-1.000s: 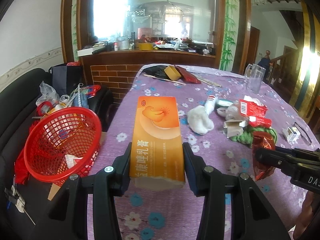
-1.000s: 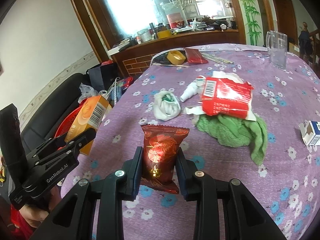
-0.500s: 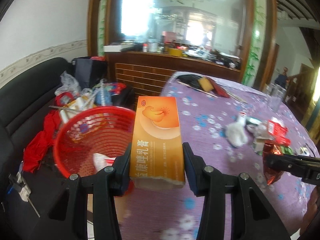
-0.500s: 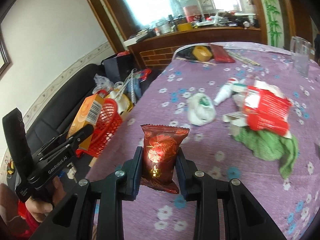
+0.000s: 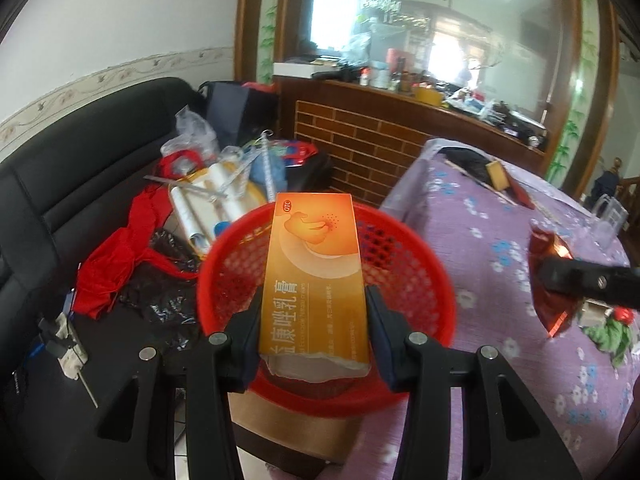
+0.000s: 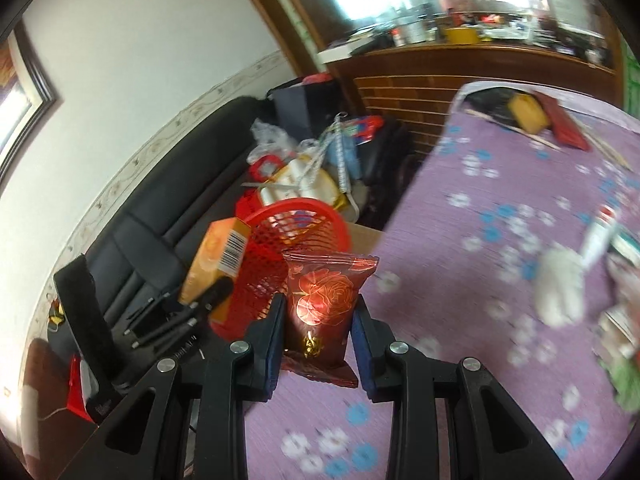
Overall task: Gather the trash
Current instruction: 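Open both grippers over the red basket to drop box and packet, then grasp the white crumpled tissue with the left gripper while the right grasps the red paper carton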
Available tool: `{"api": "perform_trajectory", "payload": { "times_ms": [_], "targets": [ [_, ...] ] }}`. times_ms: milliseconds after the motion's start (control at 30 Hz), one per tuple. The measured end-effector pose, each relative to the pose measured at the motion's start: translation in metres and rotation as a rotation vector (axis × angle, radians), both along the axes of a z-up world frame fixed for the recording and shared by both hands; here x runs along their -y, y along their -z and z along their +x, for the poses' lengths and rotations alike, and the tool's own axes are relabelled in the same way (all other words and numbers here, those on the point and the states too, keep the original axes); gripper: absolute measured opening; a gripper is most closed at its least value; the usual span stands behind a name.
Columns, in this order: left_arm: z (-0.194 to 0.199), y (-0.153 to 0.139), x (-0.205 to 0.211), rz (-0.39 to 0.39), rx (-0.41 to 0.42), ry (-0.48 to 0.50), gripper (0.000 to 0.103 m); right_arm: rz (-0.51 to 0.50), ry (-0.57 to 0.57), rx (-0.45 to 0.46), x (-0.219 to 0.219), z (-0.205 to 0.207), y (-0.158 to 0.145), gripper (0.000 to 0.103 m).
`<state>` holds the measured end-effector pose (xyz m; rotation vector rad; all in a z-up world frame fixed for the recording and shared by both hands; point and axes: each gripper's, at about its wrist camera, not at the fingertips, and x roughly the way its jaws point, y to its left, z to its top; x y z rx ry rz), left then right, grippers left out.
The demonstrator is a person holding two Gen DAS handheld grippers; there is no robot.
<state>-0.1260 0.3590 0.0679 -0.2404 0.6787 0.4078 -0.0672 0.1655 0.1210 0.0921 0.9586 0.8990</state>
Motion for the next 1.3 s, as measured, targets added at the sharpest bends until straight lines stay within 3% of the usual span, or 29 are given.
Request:
{"api": "perform_trajectory", "payload": {
  "times_ms": [200,267,433,567,833,1067,1200,1300],
  "targets": [
    [0.008,0.007,-0.017,-0.013,-0.016,-0.029,0.047,0.009,-0.034,-0.027,-0.053,0.023,0.006,0.036],
    [0.008,0.006,-0.018,-0.019,-0.015,-0.042,0.06,0.01,-0.041,-0.035,-0.066,0.03,0.01,0.041],
    [0.004,0.002,-0.01,-0.011,0.005,-0.028,0.062,0.021,-0.027,-0.035,-0.056,0.034,0.011,0.048],
    [0.009,0.001,0.016,-0.01,0.007,0.038,0.062,-0.001,0.001,0.004,-0.02,0.023,0.011,0.057],
    [0.027,0.007,0.098,-0.007,-0.018,0.217,0.062,0.004,0.088,0.001,0.074,-0.001,0.022,0.058],
    [0.04,0.01,0.171,0.019,-0.053,0.361,0.062,0.044,0.294,0.064,0.195,-0.01,0.009,0.058],
    [0.045,0.008,0.206,0.028,-0.066,0.436,0.062,0.059,0.454,0.089,0.271,0.008,0.0,0.058],
    [0.044,0.007,0.23,0.058,-0.066,0.477,0.062,0.019,0.488,0.084,0.301,0.03,0.004,0.058]
  ]
}}
